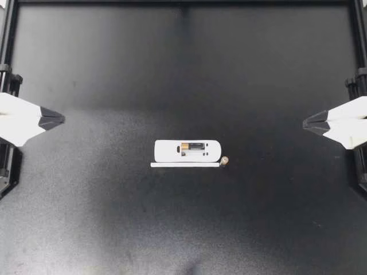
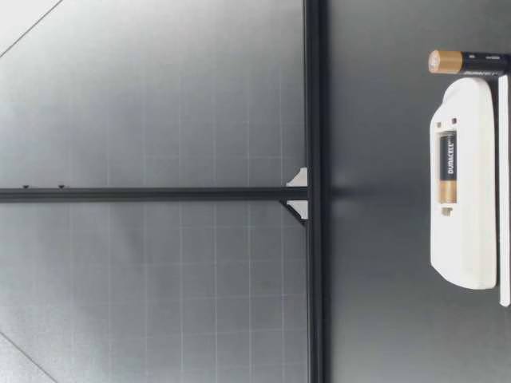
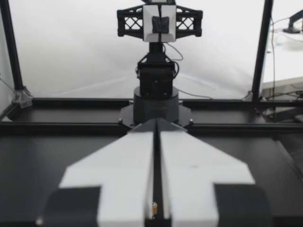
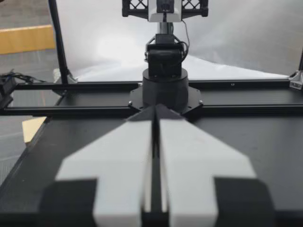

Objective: Place the battery into the slot of the remote controller.

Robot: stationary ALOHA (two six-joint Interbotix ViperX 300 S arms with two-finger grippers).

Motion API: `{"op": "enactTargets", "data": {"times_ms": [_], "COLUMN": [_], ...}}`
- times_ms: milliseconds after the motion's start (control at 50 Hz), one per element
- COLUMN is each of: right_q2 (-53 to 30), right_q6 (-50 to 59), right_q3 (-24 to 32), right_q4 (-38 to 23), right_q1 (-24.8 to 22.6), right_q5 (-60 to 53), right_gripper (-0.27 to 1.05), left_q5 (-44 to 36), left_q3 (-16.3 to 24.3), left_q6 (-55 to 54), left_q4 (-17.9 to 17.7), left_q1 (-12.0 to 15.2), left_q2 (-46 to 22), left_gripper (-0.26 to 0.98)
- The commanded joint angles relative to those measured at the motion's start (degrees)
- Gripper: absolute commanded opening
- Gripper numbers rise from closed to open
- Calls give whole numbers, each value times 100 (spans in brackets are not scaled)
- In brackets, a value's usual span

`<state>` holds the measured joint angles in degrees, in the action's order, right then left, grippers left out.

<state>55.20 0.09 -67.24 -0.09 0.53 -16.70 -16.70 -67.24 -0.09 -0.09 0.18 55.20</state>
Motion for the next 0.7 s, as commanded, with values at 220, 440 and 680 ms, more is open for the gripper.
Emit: {"op": "enactTargets", "data": {"times_ms": [220,440,680], "right_q2": [-457,-1907,-3454], "right_q6": [97,272,281], "right_q3": [308,1310,2435], "right_q4": [-9,-9,-9], "right_q1": [9,18,237], "right_q5": [-97,1600,3674], "right_gripper": [-18,-18,-18], "left_q5": [-255,-264,-343], "left_q3": [26,-9,-26], "left_q6": [26,18,18], "left_q4": [-9,-9,-9], "left_q1": [44,44,44], "left_q2": [-62,-158,-237], "left_gripper": [-18,-18,-18]}}
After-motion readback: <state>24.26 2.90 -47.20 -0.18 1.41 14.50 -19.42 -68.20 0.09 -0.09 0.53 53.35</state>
